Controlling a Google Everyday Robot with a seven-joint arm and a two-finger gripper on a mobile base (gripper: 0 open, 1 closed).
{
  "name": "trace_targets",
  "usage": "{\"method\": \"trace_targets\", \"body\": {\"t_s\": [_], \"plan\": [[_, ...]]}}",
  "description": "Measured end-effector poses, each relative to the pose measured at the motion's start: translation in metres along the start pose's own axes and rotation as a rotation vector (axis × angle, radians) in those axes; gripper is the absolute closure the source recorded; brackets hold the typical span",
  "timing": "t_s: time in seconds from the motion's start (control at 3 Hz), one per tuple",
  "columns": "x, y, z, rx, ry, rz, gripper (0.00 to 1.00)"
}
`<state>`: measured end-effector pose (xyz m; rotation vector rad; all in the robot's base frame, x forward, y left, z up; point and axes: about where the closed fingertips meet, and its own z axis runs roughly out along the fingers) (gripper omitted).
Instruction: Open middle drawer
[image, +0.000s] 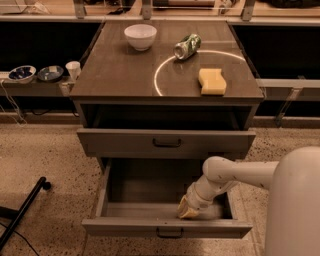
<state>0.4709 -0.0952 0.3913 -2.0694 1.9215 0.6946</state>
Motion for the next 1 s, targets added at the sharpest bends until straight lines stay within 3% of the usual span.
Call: {"method": "trace_targets", "body": {"t_s": [0.33,0.67,1.0], "plan": [[-0.016,0.012,-0.020,0.046,-0.022,-0.058,1.00],[-0.042,0.017,-0.052,0.139,-0.046,-0.161,1.00],[-0.067,0.022,-0.085,0.265,-0.089,-0.235,0.82]]}}
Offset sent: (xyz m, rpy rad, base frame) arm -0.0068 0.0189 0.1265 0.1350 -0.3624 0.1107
